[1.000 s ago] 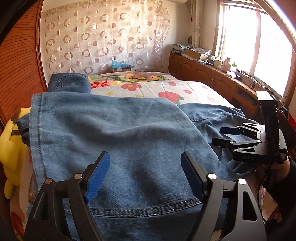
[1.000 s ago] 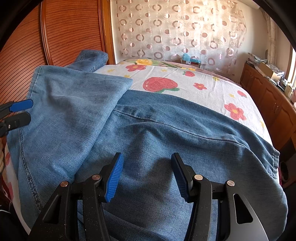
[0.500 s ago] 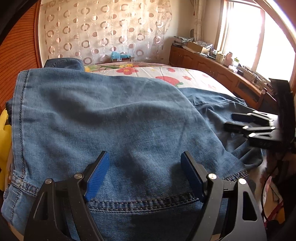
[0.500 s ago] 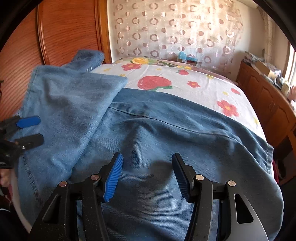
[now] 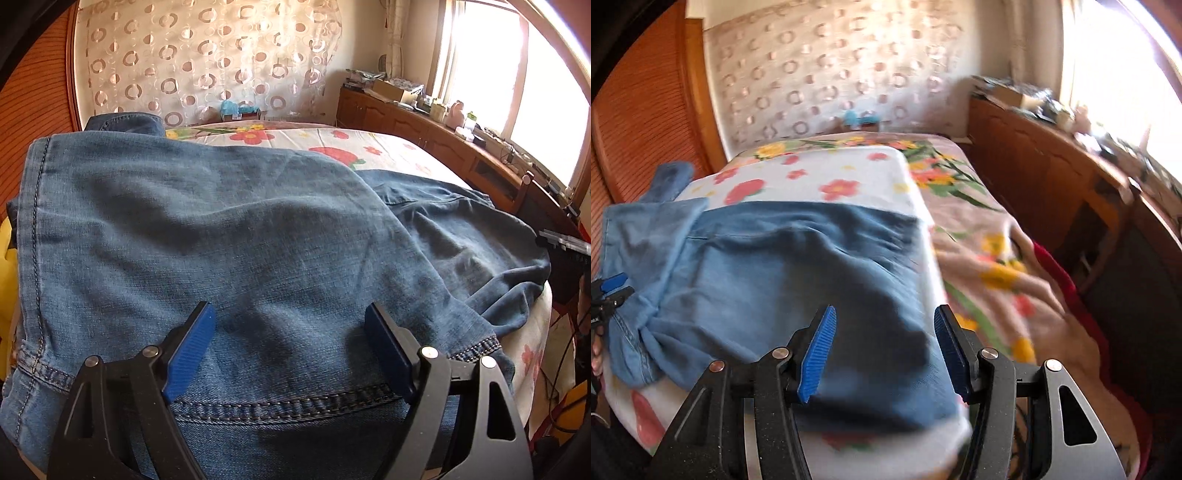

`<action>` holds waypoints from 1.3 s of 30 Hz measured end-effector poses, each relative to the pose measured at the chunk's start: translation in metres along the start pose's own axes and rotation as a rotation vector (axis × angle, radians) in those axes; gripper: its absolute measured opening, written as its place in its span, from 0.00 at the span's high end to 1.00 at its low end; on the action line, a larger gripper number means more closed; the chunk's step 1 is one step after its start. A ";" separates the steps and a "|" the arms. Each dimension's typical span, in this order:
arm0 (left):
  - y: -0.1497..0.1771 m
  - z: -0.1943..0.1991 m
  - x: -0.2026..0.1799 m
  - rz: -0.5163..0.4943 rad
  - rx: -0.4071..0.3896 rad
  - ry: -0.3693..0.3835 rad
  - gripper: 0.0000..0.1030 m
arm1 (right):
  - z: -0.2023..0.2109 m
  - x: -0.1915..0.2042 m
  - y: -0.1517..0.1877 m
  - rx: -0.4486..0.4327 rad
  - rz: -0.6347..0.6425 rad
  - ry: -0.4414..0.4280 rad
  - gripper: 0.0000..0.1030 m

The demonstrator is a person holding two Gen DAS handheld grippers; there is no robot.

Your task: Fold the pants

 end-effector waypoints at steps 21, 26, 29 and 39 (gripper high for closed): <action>-0.003 0.005 0.000 -0.009 0.003 0.014 0.18 | -0.010 -0.003 0.034 0.074 0.000 -0.003 0.51; -0.003 0.012 0.002 0.003 -0.008 0.021 0.18 | -0.009 -0.002 0.029 0.074 0.022 -0.021 0.78; -0.004 0.020 0.003 0.003 -0.019 0.021 0.18 | -0.003 0.007 0.028 0.062 0.055 -0.031 0.85; -0.014 0.065 0.013 0.016 -0.095 -0.021 0.18 | 0.070 0.059 -0.027 -0.145 0.191 -0.156 0.87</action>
Point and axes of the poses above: each gripper's, at about its wrist camera, not at the fingertips, and z roughly against the way its jaws point, x to its left, y to its underside, the point moved 5 cm from there along -z, roughly the way its jaws point, and after that the axes turned 13 degrees about x, right-handed, at the moved point
